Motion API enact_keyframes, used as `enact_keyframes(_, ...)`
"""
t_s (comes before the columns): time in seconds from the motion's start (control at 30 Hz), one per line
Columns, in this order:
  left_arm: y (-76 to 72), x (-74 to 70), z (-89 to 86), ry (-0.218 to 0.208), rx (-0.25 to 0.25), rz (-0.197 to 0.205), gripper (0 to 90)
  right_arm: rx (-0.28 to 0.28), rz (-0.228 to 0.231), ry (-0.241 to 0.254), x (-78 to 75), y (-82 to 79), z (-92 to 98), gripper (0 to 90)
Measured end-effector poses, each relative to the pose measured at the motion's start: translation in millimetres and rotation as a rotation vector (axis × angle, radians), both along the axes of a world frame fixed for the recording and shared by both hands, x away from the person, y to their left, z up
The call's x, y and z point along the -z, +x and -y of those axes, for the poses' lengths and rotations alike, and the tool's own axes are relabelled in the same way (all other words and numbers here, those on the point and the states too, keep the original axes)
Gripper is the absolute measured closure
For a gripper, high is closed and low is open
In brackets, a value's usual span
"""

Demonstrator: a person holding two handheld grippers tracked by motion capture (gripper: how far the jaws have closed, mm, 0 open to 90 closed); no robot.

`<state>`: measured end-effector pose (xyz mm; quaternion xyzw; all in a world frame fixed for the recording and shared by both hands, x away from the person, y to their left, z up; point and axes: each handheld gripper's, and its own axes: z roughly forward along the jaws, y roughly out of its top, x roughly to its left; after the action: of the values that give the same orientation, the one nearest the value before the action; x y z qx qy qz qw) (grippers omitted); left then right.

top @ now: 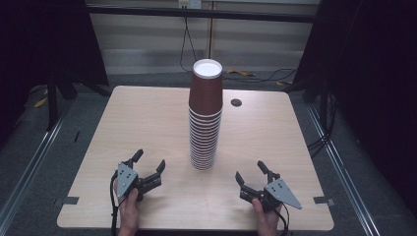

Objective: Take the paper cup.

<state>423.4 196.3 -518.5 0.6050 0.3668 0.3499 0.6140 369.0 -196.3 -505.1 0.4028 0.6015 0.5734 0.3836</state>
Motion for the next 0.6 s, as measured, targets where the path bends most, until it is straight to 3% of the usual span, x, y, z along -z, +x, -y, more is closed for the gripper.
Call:
enact_keyframes(0.33, 0.0, 0.0, -0.1, -0.001, 0.003, -0.001, 15.3, -0.004, -0.003, 0.009, 0.0, 0.8, 0.6, 14.1)
enact_keyframes(0.6, 0.0, 0.0, -0.1, -0.001, 0.003, -0.001, 15.3, -0.013, -0.04, 0.01, -1.3, 2.5, 1.9, 13.4)
